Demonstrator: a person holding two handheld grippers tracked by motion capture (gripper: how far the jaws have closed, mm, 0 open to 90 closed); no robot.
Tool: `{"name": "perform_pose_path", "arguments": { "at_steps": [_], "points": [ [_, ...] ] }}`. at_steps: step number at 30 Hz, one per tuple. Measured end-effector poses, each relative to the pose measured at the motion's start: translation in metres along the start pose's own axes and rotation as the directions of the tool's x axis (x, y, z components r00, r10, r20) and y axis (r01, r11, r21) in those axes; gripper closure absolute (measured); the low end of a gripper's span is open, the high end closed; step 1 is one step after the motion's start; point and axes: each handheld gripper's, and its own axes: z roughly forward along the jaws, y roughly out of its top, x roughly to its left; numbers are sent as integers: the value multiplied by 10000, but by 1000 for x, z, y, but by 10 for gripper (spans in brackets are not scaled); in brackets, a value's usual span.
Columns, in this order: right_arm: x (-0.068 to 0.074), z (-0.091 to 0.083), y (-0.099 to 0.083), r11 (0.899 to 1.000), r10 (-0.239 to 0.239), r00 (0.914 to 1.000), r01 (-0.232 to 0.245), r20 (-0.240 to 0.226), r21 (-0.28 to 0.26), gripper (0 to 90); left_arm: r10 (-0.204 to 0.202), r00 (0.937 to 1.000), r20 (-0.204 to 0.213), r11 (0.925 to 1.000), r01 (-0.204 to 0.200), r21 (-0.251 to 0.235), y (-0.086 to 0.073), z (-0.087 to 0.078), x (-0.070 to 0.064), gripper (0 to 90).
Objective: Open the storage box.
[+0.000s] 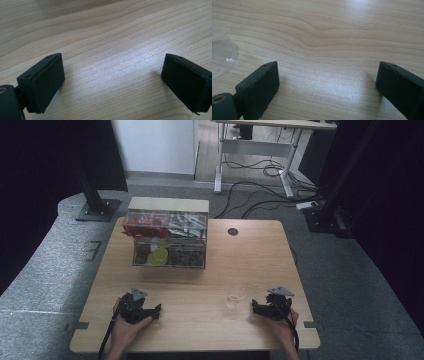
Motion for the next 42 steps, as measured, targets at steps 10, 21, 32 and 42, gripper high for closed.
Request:
{"name": "perform_pose_path", "arguments": {
  "at_steps": [10, 21, 32, 42],
  "points": [
    [0, 0, 0, 10000, 19, 10000, -19, 45, -32, 58, -110, 9999, -87, 9998, 109, -185, -3, -4, 1, 107],
    [0, -1, -1, 10000, 40, 10000, -39, 65, -42, 62, -203, 9997, -138, 9994, 199, -295, -4, -10, 3, 216],
    [0, -1, -1, 10000, 53, 10000, -52, 72, -59, 73, -164, 9998, 62, 9940, 170, -1079, -3, -32, 6, 522],
    [0, -2, -1, 10000, 54, 9999, -53, 86, -83, 77, -218, 9978, 631, 9851, 322, -1687, 3, -47, 12, 774]
  ]
}}
